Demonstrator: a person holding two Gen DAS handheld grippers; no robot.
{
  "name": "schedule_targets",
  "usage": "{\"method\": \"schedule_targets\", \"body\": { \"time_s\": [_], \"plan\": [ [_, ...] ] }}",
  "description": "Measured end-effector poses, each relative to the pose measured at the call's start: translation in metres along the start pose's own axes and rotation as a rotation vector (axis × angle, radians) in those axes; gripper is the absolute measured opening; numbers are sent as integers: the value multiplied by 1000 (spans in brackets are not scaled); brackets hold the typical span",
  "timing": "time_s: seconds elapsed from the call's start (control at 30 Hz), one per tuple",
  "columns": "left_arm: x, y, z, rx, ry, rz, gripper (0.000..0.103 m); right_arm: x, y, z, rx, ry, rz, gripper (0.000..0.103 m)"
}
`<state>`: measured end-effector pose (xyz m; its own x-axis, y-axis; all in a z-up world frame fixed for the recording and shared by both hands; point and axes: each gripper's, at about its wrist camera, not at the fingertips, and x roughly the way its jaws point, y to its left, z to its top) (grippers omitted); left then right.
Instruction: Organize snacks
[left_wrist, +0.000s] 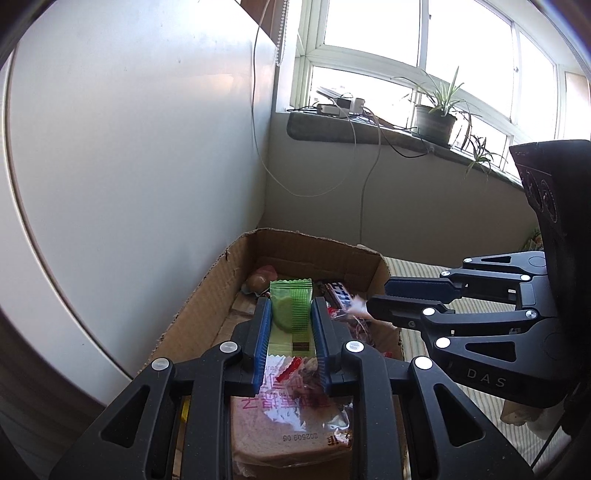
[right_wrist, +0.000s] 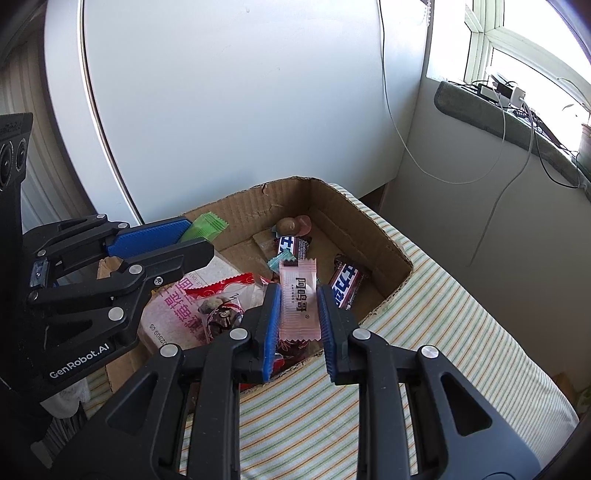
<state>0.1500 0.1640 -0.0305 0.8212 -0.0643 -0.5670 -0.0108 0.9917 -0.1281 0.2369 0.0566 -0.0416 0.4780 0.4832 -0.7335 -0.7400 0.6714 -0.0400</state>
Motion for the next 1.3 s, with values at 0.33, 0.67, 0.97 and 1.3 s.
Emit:
{"method": "schedule_targets", "body": {
  "time_s": [0.33, 0.67, 0.97, 1.3],
  "plan": [
    [-10, 0, -2, 12, -20, 16, 25, -7, 3, -3, 11, -18, -2, 40],
    [-30, 5, -6, -1, -64, 49, 54, -29, 2, -13, 39, -53, -38, 53],
    [-60, 2, -24, -11, -118, 86, 82, -64, 11, -38, 45, -114, -101, 83],
    [-67, -9, -41, 2, -109, 121, 83, -101, 23, -69, 61, -162, -217, 94]
  ]
}}
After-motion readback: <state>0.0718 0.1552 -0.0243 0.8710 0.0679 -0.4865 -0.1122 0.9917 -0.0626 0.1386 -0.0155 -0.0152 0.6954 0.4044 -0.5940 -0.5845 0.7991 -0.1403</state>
